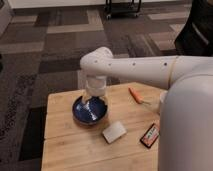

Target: Place the pepper in the ceramic cup

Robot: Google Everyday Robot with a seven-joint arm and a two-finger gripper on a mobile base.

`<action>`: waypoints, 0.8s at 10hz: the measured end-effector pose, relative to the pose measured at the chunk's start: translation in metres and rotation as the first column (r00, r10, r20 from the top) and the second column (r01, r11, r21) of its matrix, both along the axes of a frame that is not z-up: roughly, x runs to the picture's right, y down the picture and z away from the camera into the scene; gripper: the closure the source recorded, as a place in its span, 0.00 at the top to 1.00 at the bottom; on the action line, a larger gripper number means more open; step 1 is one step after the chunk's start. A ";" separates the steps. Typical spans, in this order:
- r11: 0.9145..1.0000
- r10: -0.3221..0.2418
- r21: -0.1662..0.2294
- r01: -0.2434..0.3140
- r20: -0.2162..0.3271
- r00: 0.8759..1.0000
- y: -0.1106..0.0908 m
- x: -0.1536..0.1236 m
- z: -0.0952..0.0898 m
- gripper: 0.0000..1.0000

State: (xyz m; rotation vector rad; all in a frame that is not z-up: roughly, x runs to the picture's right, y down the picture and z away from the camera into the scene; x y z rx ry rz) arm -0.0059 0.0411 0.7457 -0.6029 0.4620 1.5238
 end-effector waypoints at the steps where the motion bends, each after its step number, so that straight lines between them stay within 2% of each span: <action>1: 1.000 -0.018 0.007 0.018 0.007 1.000 -0.012 0.013 0.004 0.65; 2: 0.999 -0.038 0.010 0.038 0.012 0.999 -0.020 0.024 0.006 0.65; 3: 0.996 -0.087 0.025 0.087 0.026 0.996 -0.041 0.048 0.011 0.65; 5: 0.983 -0.185 0.019 0.184 0.085 0.979 -0.055 0.092 0.013 0.65; 6: 0.979 -0.202 0.018 0.201 0.097 0.975 -0.057 0.099 0.013 0.65; 8: 0.978 -0.209 0.018 0.209 0.102 0.972 -0.058 0.101 0.014 0.65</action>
